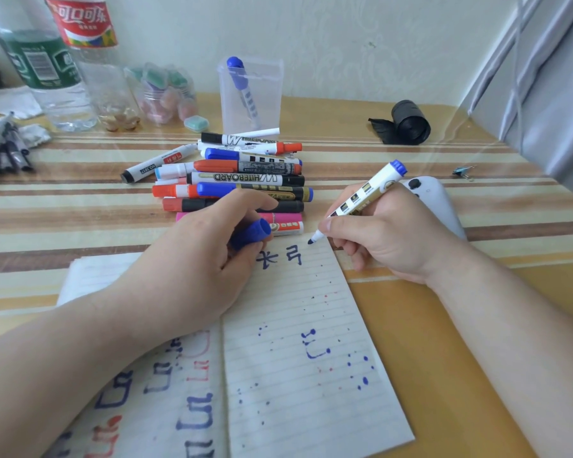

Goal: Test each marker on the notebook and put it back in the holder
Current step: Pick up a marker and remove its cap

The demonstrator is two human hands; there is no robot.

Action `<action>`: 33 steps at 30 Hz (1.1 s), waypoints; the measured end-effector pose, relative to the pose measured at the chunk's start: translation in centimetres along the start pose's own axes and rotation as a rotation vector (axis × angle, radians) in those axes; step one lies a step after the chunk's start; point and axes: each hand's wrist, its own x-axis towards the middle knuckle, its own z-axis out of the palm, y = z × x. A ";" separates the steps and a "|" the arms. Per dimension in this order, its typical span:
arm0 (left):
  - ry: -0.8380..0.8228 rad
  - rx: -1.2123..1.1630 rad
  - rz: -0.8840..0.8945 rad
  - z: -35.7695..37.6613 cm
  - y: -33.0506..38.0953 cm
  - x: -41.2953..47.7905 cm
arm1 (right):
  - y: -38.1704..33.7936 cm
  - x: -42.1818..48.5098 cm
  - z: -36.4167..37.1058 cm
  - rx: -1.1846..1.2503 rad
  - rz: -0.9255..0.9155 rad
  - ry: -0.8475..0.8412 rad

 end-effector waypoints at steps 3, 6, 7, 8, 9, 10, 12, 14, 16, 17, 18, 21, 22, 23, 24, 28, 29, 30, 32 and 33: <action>-0.004 -0.002 -0.005 0.0 0.0 0.0 | 0.1 0.0 -0.1 -0.030 -0.007 -0.003; -0.002 0.002 -0.003 0.0 0.1 0.0 | 0.1 0.1 -0.1 -0.070 -0.002 -0.001; 0.000 0.004 0.000 0.0 0.1 0.0 | 0.1 0.1 -0.1 -0.080 0.000 0.001; 0.001 0.005 0.004 0.0 0.1 0.0 | 0.1 0.2 -0.1 -0.086 0.003 0.002; 0.002 0.005 0.008 0.0 0.1 0.0 | 0.2 0.2 -0.1 -0.092 0.005 0.004; 0.005 0.007 0.012 0.0 0.1 0.0 | 0.1 0.2 0.0 -0.100 0.003 0.005; 0.009 0.011 0.021 0.0 0.1 0.0 | 0.1 0.3 -0.1 -0.125 -0.008 0.008; 0.008 0.022 0.029 0.0 0.1 0.0 | 0.0 0.3 -0.1 -0.149 -0.018 0.013; 0.009 0.029 0.031 0.0 0.1 0.0 | 0.0 0.3 -0.1 -0.165 -0.015 0.022; 0.010 0.032 0.029 0.0 0.0 0.0 | 0.0 0.4 -0.1 -0.176 -0.010 0.031; 0.013 0.037 0.028 0.0 0.0 0.0 | 0.0 0.4 0.0 -0.187 -0.004 0.041; 0.027 0.050 0.022 0.1 -0.2 0.0 | -0.1 0.5 0.1 -0.212 0.006 0.065; 0.028 0.049 0.018 0.1 -0.2 0.0 | -0.1 0.5 0.1 -0.222 0.008 0.068; 0.027 0.048 0.017 0.1 -0.1 0.0 | -0.2 0.5 0.1 -0.232 0.009 0.070; 0.027 0.049 0.018 0.1 -0.1 0.0 | -0.2 0.5 0.1 -0.241 0.011 0.073; 0.022 0.051 0.007 0.1 -0.1 0.0 | -0.3 0.4 0.1 -0.247 0.023 0.080; 0.022 0.052 0.006 0.1 -0.1 0.0 | -0.4 0.4 0.1 -0.248 0.024 0.082; 0.021 0.051 0.005 0.1 0.0 0.0 | -0.4 0.4 0.1 -0.249 0.025 0.083; 0.017 0.034 0.008 0.0 0.0 0.0 | -0.4 0.4 0.1 -0.240 0.029 0.085; 0.015 0.026 0.011 0.0 0.0 0.0 | -0.4 0.4 0.1 -0.228 0.033 0.085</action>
